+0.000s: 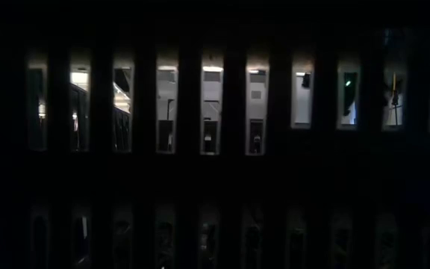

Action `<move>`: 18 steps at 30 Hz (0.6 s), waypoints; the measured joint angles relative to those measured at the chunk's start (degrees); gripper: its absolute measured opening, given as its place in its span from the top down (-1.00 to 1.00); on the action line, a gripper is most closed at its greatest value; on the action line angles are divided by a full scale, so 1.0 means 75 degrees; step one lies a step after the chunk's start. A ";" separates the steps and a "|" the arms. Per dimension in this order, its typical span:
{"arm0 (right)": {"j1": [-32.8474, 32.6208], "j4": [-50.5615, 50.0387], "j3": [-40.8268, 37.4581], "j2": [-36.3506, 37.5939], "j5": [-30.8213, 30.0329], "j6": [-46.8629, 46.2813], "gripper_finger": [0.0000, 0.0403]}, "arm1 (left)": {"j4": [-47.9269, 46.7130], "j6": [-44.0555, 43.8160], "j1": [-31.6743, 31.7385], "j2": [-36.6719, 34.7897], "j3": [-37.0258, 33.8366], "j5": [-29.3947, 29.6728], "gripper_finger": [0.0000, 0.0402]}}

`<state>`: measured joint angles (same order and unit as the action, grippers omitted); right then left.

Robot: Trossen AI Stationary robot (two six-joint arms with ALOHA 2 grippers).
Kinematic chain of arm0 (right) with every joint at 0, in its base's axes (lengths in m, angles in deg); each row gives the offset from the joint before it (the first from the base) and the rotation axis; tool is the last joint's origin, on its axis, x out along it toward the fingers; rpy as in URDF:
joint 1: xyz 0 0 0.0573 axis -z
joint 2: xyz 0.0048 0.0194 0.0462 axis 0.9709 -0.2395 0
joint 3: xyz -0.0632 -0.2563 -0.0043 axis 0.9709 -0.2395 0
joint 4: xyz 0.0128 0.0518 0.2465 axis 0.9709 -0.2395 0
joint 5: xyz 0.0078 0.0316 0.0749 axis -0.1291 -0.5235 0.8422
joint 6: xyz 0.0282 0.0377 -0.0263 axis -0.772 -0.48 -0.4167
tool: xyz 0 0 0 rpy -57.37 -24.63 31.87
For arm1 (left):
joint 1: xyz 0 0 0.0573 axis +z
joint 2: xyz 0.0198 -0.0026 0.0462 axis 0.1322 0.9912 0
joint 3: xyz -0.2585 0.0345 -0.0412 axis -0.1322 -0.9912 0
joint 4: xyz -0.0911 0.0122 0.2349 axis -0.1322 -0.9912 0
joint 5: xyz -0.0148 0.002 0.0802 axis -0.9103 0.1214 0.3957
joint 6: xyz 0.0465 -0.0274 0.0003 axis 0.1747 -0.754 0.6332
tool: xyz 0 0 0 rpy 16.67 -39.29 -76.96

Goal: Sort Halloween decoration
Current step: Put the green skeleton toy into the center black bin

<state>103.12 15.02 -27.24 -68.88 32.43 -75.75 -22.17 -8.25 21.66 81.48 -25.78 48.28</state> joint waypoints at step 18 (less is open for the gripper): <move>0.0908 0.0784 0.1182 -0.3426 0.0805 0.0766 0.31 | -0.0002 0.0003 0.0000 0.0003 -0.0003 0.0003 0.13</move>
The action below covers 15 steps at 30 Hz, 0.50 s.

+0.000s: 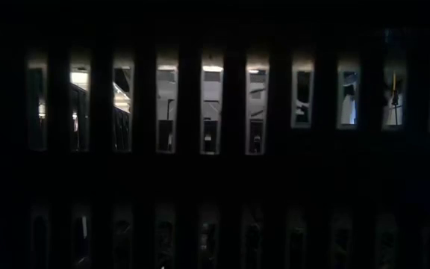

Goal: Sort Halloween decoration
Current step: Put the green skeleton toy into the center black bin

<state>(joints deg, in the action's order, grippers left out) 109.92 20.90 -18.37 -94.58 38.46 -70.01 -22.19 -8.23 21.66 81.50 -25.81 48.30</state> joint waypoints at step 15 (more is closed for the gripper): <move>0.0041 -0.0013 0.0052 -0.0313 0.0069 -0.0020 0.92 | 0.0004 0.0000 0.0000 0.0000 -0.0003 0.0003 0.13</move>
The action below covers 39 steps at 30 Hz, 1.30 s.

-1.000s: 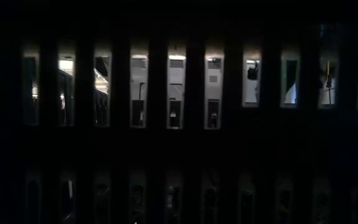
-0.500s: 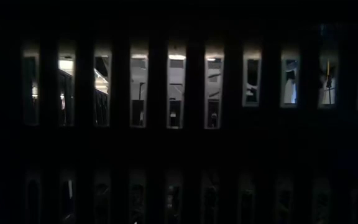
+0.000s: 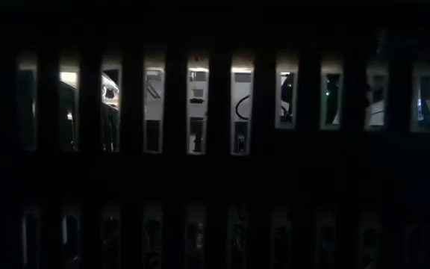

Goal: Sort Halloween decoration
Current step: Put the green skeleton toy into the center black bin

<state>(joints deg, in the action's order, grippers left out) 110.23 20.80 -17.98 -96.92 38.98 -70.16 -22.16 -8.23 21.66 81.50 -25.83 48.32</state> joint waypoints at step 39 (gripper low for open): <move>-0.8553 0.2335 0.0877 0.1083 0.0147 -0.2804 0.87 | 0.0037 0.0000 0.0000 0.0003 -0.0003 0.0020 0.13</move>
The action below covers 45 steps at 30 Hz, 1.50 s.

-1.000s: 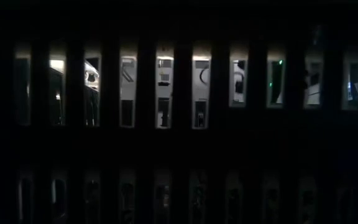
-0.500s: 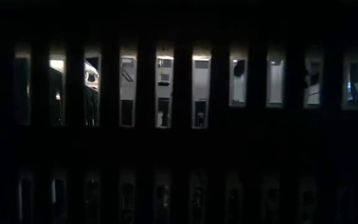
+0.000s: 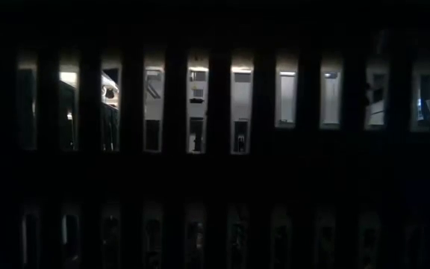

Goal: Sort Halloween decoration
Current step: Put the green skeleton toy into the center black bin, then put the black spider toy into the bottom black bin

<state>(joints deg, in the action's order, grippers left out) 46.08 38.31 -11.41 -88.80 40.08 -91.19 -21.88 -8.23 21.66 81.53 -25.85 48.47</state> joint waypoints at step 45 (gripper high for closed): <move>0.2133 -0.4929 -0.0152 0.2040 -0.2463 -0.0085 0.12 | 0.0036 0.0000 0.0000 -0.0006 0.0003 0.0002 0.13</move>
<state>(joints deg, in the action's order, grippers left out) 62.08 1.34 -12.55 -73.50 21.61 -91.83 -21.61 -8.23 21.66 81.48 -25.83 48.49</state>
